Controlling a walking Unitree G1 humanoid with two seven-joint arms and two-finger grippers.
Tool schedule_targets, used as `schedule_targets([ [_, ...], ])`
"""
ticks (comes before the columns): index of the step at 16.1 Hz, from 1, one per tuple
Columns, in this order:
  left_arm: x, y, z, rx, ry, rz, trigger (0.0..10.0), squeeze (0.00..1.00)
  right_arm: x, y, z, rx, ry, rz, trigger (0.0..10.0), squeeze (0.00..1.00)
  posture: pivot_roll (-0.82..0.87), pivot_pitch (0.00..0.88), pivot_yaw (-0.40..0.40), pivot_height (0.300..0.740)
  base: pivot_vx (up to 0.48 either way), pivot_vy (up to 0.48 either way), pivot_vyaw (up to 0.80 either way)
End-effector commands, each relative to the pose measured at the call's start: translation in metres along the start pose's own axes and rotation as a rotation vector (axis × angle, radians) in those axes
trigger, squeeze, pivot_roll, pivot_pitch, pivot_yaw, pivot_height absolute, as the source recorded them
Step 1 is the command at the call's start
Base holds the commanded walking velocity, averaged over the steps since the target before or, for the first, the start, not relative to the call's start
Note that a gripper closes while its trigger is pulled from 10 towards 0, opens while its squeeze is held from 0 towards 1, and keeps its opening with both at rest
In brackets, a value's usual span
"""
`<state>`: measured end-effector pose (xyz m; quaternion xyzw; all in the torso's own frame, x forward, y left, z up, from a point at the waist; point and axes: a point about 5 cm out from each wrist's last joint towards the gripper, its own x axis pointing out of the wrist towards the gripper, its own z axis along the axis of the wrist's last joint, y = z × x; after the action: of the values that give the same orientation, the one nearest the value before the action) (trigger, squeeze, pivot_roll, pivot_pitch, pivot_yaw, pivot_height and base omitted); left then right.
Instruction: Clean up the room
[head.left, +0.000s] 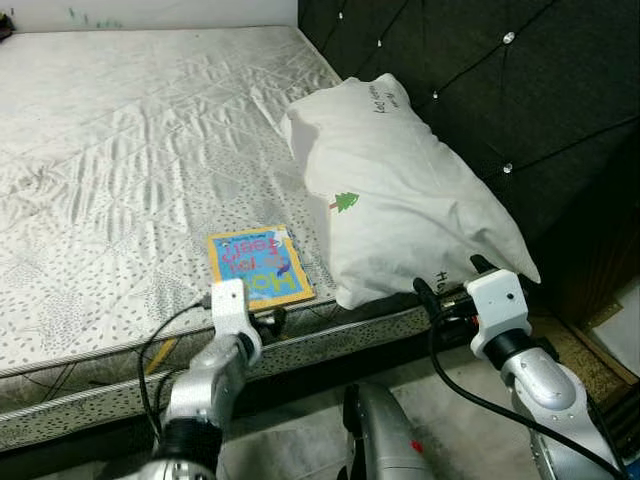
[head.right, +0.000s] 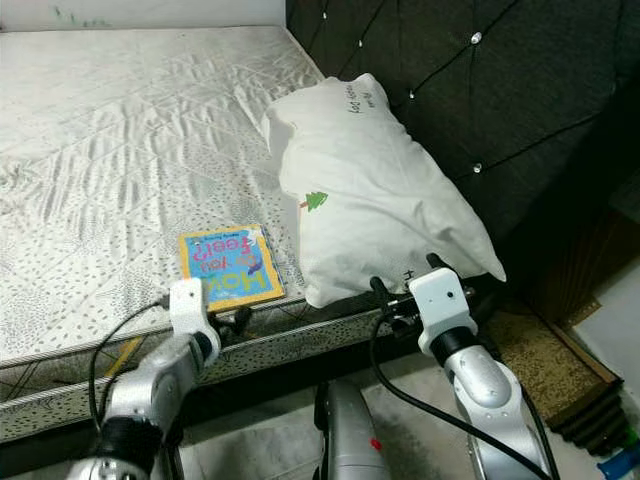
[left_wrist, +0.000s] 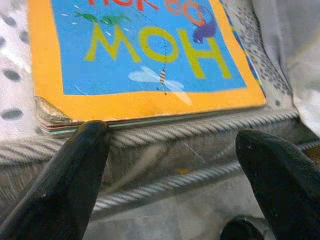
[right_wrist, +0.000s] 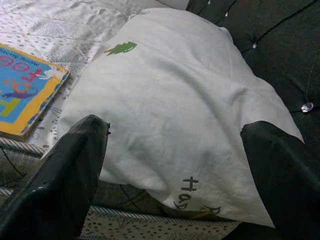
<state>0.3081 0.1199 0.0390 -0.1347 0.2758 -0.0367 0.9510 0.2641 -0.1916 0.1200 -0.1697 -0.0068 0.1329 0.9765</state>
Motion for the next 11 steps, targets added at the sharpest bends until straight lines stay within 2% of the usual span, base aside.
schedule_targets([
  [1,0.003,-0.002,0.002,-0.003,0.002,0.001,10.0,1.0,-0.001,-0.006,-0.001,-0.011,0.002,-0.008,10.0,0.0,-0.2,0.047,-0.08,0.55,0.0,0.0,0.0],
  [6,0.004,0.0,0.0,-0.005,0.012,0.009,10.0,1.0,-0.002,-0.004,-0.002,-0.009,0.003,-0.011,10.0,0.0,-0.19,0.048,-0.076,0.55,0.0,0.0,0.0],
  [11,0.001,-0.015,-0.005,0.004,0.013,-0.048,10.0,1.0,0.001,-0.003,-0.002,-0.008,0.001,-0.008,10.0,0.0,-0.18,0.046,-0.08,0.55,0.0,0.0,0.0],
])
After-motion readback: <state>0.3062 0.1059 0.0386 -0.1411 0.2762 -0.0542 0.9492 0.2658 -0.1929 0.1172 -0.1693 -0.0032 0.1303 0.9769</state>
